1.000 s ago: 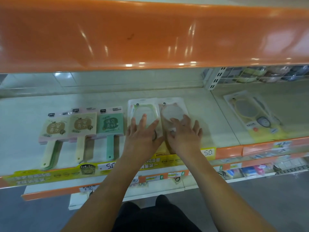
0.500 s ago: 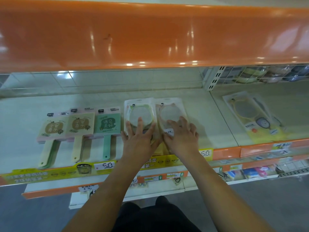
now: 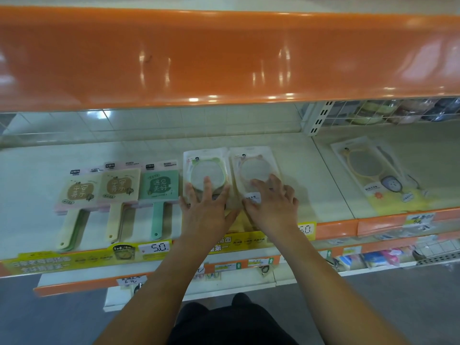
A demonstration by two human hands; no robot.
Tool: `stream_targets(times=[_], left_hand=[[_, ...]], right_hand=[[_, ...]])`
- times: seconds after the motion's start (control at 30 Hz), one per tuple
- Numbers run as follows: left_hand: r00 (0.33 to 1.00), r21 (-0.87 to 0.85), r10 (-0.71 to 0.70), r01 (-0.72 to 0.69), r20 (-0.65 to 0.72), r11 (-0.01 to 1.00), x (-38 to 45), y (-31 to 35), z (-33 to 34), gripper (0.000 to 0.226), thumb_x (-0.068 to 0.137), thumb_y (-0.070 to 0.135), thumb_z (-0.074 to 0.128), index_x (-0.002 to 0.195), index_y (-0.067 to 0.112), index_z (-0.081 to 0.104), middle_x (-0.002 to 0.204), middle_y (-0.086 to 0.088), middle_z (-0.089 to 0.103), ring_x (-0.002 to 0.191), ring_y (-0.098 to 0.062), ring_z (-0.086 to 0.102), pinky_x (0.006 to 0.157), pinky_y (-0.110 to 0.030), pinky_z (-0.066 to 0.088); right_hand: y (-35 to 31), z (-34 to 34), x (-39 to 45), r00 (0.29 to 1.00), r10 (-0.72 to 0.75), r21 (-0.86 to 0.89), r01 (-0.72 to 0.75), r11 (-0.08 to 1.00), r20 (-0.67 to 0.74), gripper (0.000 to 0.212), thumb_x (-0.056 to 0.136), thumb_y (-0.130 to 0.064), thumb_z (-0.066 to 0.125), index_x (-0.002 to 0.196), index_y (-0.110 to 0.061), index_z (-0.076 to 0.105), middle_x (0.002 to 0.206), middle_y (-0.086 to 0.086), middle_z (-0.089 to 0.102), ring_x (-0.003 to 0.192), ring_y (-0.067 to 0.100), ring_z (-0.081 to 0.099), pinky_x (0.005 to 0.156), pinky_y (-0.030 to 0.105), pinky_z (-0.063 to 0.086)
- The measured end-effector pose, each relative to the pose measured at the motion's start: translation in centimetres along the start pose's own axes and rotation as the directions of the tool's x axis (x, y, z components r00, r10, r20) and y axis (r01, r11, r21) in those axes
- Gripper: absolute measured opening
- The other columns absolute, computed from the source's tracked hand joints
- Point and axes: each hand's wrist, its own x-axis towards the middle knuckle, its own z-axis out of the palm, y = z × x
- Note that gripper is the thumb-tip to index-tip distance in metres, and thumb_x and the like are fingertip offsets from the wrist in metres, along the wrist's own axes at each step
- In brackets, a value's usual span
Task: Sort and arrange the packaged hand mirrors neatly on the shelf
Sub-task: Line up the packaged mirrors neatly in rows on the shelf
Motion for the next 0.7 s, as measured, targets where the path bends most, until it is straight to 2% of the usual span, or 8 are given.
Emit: stream_targets(times=[0.2, 0.37, 0.53, 0.7], left_hand=[[1.0, 0.049, -0.007, 0.006, 0.009, 0.999, -0.05, 0.26, -0.09, 0.067, 0.091, 0.066, 0.028, 0.15, 0.039, 0.01, 0.16, -0.011, -0.006, 0.14, -0.053, -0.003, 0.113, -0.063, 0.004], [1.0, 0.027, 0.0, 0.0, -0.005, 1.0, 0.1, 0.38, -0.24, 0.068, 0.091, 0.063, 0.035, 0.15, 0.038, 0.013, 0.16, -0.012, -0.002, 0.14, -0.054, 0.0, 0.114, -0.061, 0.01], [1.0, 0.002, -0.011, 0.011, -0.01, 1.0, 0.04, 0.49, -0.12, 0.066, 0.092, 0.061, 0.038, 0.149, 0.037, 0.015, 0.16, -0.012, -0.003, 0.142, -0.05, -0.003, 0.115, -0.059, 0.009], [0.997, -0.06, -0.001, -0.003, -0.077, 0.998, -0.03, 0.95, 0.01, 0.06, 0.091, 0.058, 0.043, 0.145, 0.038, 0.025, 0.16, -0.007, 0.01, 0.144, -0.044, 0.005, 0.113, -0.058, 0.017]], right_hand=[[-0.3, 0.26, -0.42, 0.999, -0.031, -0.019, 0.03, 0.999, -0.014, 0.054, 0.09, -0.056, 0.049, 0.141, -0.044, 0.036, 0.156, -0.002, 0.018, 0.137, 0.037, 0.022, 0.108, 0.048, 0.028], [-0.6, 0.37, -0.63, 0.999, -0.041, -0.04, 0.041, 0.998, -0.007, 0.055, 0.092, -0.053, 0.048, 0.143, -0.043, 0.032, 0.157, 0.0, 0.015, 0.139, 0.038, 0.019, 0.109, 0.048, 0.027], [-0.51, 0.09, -0.72, 0.998, -0.056, -0.045, 0.057, 0.997, 0.026, 0.056, 0.093, -0.053, 0.046, 0.144, -0.043, 0.028, 0.159, 0.001, 0.01, 0.14, 0.039, 0.016, 0.111, 0.048, 0.024], [-0.46, -0.31, -0.91, 0.998, -0.054, -0.031, 0.055, 0.998, 0.035, 0.06, 0.091, -0.053, 0.048, 0.145, -0.046, 0.024, 0.16, 0.001, 0.004, 0.143, 0.042, 0.008, 0.114, 0.052, 0.017]])
